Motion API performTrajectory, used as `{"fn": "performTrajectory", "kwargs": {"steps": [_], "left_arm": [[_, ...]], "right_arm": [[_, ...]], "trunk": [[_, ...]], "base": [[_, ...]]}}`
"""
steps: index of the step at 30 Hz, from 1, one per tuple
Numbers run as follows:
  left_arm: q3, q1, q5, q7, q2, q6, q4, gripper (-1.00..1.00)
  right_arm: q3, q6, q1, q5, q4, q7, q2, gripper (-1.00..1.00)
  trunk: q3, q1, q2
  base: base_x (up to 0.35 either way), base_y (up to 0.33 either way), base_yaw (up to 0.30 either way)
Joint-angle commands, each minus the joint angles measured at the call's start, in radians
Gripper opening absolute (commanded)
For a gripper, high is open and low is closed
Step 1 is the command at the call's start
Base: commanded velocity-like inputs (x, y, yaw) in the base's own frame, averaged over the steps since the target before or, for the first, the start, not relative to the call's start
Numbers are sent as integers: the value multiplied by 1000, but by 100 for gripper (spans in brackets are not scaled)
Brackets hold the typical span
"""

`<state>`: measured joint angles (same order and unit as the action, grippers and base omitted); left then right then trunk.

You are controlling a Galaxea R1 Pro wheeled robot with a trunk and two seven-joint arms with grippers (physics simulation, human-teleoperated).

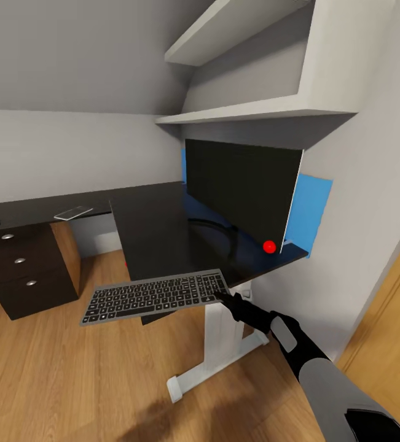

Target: In the bedroom, organize the workspace by keeping the computer under the desk, ensuring the monitor is on the desk, placing the keyboard on the desk next to the monitor, placing the mouse on the desk next to the keyboard, moving the folder from the swivel chair onto the desk next to the mouse, stacking the notebook on top of the folder with the pen on top of the notebook, and positioning the swivel chair next to the desk.

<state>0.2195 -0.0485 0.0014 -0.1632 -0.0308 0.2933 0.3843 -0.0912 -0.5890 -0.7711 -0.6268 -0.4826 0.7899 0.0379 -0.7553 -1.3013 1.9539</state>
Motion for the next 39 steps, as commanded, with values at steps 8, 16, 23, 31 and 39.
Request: {"fn": "performTrajectory", "kwargs": {"steps": [8,16,23,31,39], "left_arm": [[1,-1,0,-1,0,3,-1,100],[0,-1,0,-1,0,0,-2,100],[-1,-1,0,-1,0,0,-2,100],[0,-1,0,-1,1,0,-2,100],[0,-1,0,-1,8,2,-2,100]], "right_arm": [[-2,3,-1,5,2,0,3,-100],[1,32,2,10,-1,0,27,-100],[62,343,3,33,-9,-10,113,-100],[112,628,3,27,-10,-127,137,-100],[113,719,3,-152,-8,-162,137,-100]], "trunk": [[24,31,-56],[49,62,-112],[52,65,-119],[52,65,-119],[52,65,-119]], "base": [[0,0,0],[0,0,0],[0,0,0],[0,0,0],[0,0,0]]}}
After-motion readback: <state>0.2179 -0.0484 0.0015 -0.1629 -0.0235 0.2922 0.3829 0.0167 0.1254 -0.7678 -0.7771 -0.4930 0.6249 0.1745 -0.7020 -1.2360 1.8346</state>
